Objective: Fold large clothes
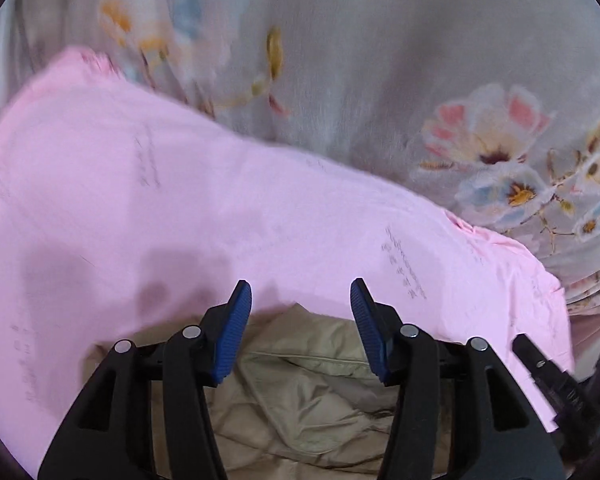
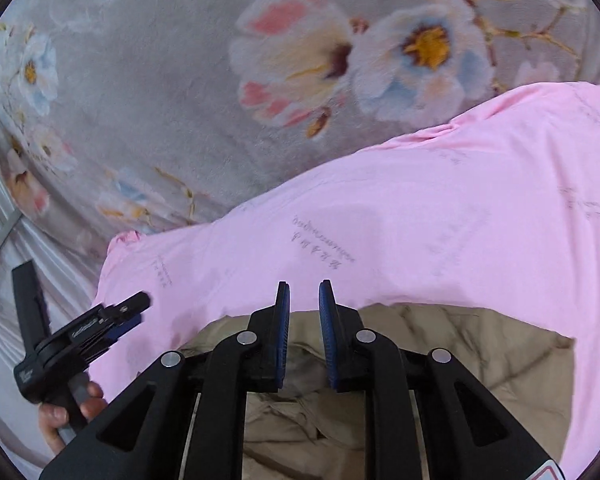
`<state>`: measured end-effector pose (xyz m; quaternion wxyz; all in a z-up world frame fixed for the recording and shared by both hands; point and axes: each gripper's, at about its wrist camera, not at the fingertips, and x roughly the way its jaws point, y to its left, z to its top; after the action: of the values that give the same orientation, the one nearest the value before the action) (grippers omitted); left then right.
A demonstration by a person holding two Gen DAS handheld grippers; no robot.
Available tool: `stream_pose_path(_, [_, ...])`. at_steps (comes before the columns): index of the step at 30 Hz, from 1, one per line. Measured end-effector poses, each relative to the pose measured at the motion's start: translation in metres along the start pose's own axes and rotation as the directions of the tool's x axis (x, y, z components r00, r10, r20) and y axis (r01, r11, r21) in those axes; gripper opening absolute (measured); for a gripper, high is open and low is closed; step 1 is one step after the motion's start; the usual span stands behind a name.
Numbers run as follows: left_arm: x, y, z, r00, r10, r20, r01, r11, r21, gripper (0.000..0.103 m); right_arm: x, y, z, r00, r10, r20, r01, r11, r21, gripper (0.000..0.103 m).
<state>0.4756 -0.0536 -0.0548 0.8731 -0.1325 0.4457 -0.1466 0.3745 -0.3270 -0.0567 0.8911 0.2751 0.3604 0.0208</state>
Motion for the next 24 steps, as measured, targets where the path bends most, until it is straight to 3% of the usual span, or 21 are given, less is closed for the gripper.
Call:
stream_pose_path(3, [0.013, 0.009, -0.014, 0.993, -0.075, -0.092, 0.069, 0.995, -0.069, 0.05, 0.012, 0.007, -0.011, 0.997, 0.005, -0.083, -0.006, 1.0, -0.019, 0.021])
stream_pose_path(4, [0.012, 0.013, -0.021, 0.986, -0.122, -0.114, 0.112, 0.989, -0.092, 0.05, 0.012, 0.004, -0.017, 0.994, 0.035, -0.107, -0.034, 0.999, 0.005, 0.029])
stream_pose_path(5, [0.013, 0.017, -0.028, 0.976, -0.171, -0.134, 0.156, 0.98, -0.121, 0.051, 0.011, -0.003, -0.025, 0.988, 0.089, -0.127, -0.082, 0.995, 0.059, 0.039])
stream_pose_path(7, [0.019, 0.024, -0.034, 0.953, -0.251, -0.168, 0.213, 0.953, -0.216, 0.054, 0.012, -0.021, -0.037, 0.976, 0.165, -0.144, -0.14, 0.976, 0.169, 0.047])
stream_pose_path(9, [0.036, 0.034, -0.036, 0.914, -0.349, -0.207, 0.263, 0.897, -0.354, 0.055, 0.021, -0.041, -0.042, 0.964, 0.223, -0.143, -0.17, 0.936, 0.308, 0.049])
stream_pose_path(10, [0.045, 0.039, -0.038, 0.899, -0.378, -0.222, 0.264, 0.871, -0.414, 0.055, 0.025, -0.047, -0.043, 0.963, 0.233, -0.138, -0.171, 0.918, 0.357, 0.05])
stream_pose_path(15, [0.077, 0.053, -0.043, 0.893, -0.377, -0.244, 0.192, 0.811, -0.552, 0.052, 0.038, -0.075, -0.044, 0.974, 0.204, -0.096, -0.125, 0.841, 0.527, 0.05])
stream_pose_path(16, [0.077, 0.052, -0.041, 0.901, -0.355, -0.249, 0.178, 0.826, -0.535, 0.046, 0.041, -0.078, -0.043, 0.976, 0.195, -0.098, -0.113, 0.835, 0.538, 0.046])
stream_pose_path(17, [0.076, 0.049, -0.04, 0.911, -0.322, -0.258, 0.158, 0.85, -0.502, 0.027, 0.045, -0.077, -0.041, 0.979, 0.174, -0.107, -0.093, 0.845, 0.526, 0.03])
stream_pose_path(18, [0.076, 0.044, -0.038, 0.919, -0.291, -0.267, 0.143, 0.876, -0.462, 0.017, 0.048, -0.074, -0.039, 0.983, 0.141, -0.119, -0.064, 0.866, 0.495, 0.02])
stream_pose_path(19, [0.074, 0.038, -0.038, 0.924, -0.26, -0.279, 0.129, 0.902, -0.412, 0.01, 0.05, -0.07, -0.036, 0.986, 0.093, -0.141, -0.022, 0.897, 0.442, 0.003])
stream_pose_path(21, [0.068, 0.028, -0.041, 0.936, -0.186, -0.299, 0.096, 0.952, -0.291, 0.006, 0.054, -0.055, -0.04, 0.978, -0.044, -0.203, 0.094, 0.966, 0.242, 0.0])
stream_pose_path(22, [0.066, 0.024, -0.044, 0.94, -0.16, -0.3, 0.087, 0.966, -0.244, 0.006, 0.054, -0.055, -0.04, 0.978, -0.044, -0.203, 0.094, 0.966, 0.242, 0.0])
stream_pose_path(24, [0.062, 0.016, -0.053, 0.951, -0.098, -0.295, 0.058, 0.988, -0.141, 0.006, 0.054, -0.051, -0.056, 0.962, -0.144, -0.231, 0.165, 0.984, 0.074, 0.0])
